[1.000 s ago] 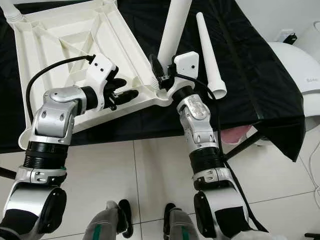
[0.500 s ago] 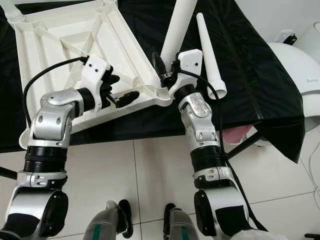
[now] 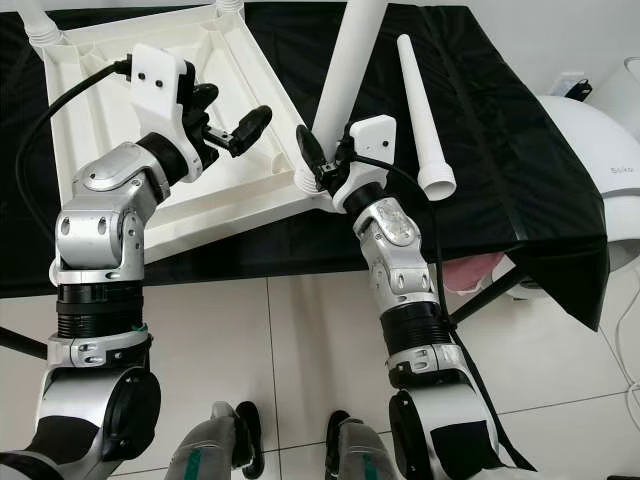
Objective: Building children table
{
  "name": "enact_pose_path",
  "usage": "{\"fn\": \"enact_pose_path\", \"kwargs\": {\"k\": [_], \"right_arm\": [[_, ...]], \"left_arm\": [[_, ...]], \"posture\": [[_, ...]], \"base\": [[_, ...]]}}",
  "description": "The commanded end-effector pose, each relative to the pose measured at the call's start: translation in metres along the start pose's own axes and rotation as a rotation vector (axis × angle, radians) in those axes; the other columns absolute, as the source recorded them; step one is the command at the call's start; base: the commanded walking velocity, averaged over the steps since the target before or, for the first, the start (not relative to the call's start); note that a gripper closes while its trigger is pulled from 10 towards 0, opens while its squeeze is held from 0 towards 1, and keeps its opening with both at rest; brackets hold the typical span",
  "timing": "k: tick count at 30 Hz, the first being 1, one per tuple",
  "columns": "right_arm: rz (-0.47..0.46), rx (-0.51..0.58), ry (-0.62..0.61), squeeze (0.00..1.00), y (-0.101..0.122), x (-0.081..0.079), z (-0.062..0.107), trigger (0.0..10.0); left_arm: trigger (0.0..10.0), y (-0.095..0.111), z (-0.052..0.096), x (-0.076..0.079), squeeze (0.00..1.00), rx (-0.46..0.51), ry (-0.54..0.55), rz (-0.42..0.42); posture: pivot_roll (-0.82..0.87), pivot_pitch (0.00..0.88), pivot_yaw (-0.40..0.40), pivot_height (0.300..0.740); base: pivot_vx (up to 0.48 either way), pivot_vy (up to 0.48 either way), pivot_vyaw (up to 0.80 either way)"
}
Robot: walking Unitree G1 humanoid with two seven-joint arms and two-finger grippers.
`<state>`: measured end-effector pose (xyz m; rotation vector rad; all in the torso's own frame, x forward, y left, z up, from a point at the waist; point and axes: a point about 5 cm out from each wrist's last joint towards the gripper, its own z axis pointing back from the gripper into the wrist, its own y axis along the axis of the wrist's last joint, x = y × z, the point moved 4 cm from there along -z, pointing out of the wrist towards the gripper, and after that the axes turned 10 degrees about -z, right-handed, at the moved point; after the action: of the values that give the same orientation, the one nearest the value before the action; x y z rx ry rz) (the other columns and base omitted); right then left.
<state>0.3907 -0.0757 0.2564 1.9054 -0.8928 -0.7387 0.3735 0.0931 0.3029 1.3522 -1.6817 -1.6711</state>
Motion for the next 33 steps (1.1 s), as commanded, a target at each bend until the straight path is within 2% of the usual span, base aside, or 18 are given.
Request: {"fn": "enact_pose_path", "kwargs": {"k": [1,5,7,8,9,13,19,22,27,33], "right_arm": [[0.010,0.009,0.024,0.00,0.003,-0.001,0.002,10.0],[0.016,-0.006,0.045,0.00,0.002,-0.001,0.002,10.0],[0.021,-0.034,0.060,0.00,-0.002,0.002,0.004,10.0],[0.021,-0.034,0.060,0.00,-0.002,0.002,0.004,10.0],[0.025,-0.058,0.066,0.00,-0.005,0.007,0.006,10.0],[0.027,-0.069,0.070,0.00,-0.006,0.010,0.006,10.0],[0.018,-0.103,0.122,0.00,-0.008,0.011,0.006,10.0],[0.020,-0.108,0.140,0.00,-0.009,0.009,0.005,10.0],[0.022,-0.121,0.174,0.00,-0.010,0.007,0.005,10.0],[0.019,-0.120,0.192,0.00,-0.010,0.005,0.005,10.0]], "left_arm": [[10.0,0.005,-0.003,0.007,0.00,0.023,-0.028,-0.008],[10.0,0.012,-0.005,0.016,0.00,0.049,-0.080,-0.012],[10.0,0.018,-0.002,0.024,0.00,0.085,-0.155,-0.005],[10.0,0.018,-0.002,0.024,0.00,0.085,-0.155,-0.005],[10.0,0.024,0.002,0.032,0.00,0.116,-0.219,-0.006],[10.0,0.027,0.002,0.037,0.00,0.129,-0.250,0.000],[10.0,0.043,0.006,0.049,0.00,0.200,-0.349,0.013],[10.0,0.043,0.006,0.051,0.00,0.199,-0.367,0.022],[10.0,0.039,0.006,0.067,0.00,0.188,-0.448,0.030],[10.0,0.037,0.004,0.074,0.00,0.173,-0.481,0.025]], "posture": [[-0.03,0.105,-0.045,0.740],[-0.03,0.104,-0.046,0.740],[-0.03,0.098,-0.048,0.740],[-0.03,0.098,-0.048,0.740],[-0.03,0.095,-0.048,0.740],[-0.03,0.086,-0.051,0.740],[-0.02,0.082,-0.049,0.740],[-0.03,0.086,-0.045,0.740],[-0.03,0.099,-0.034,0.740],[-0.04,0.104,-0.028,0.740]], "base": [[0.000,0.000,0.00],[0.000,0.000,0.00],[0.000,0.000,0.00],[0.000,0.000,0.00],[0.000,0.000,0.00],[0.000,0.000,0.00],[0.000,0.000,0.00],[0.000,0.000,0.00],[0.000,0.000,0.00],[0.000,0.000,0.00]]}}
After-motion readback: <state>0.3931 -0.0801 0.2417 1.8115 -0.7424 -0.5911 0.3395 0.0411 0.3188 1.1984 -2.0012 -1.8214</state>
